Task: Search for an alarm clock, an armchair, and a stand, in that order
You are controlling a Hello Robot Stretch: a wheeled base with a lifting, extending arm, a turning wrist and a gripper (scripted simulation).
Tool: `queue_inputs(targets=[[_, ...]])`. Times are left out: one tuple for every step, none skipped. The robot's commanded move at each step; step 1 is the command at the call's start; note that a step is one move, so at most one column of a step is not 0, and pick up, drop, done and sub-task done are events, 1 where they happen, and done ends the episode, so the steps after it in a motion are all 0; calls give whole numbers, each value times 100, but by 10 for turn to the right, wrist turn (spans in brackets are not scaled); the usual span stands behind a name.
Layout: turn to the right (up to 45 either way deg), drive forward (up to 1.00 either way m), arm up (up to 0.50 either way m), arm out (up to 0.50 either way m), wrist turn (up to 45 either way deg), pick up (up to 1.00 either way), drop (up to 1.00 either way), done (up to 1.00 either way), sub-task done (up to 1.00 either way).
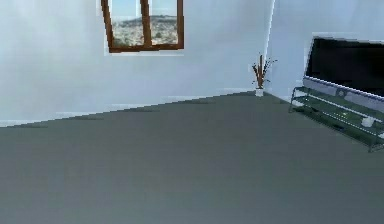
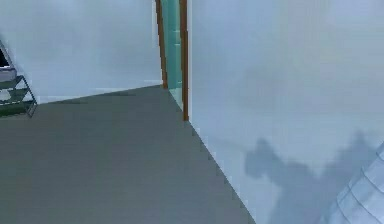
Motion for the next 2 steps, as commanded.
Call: queue_inputs(targets=[[0,25,0,0,0,0,0,0,0],[-450,0,0,0,0,0,0,0,0]])
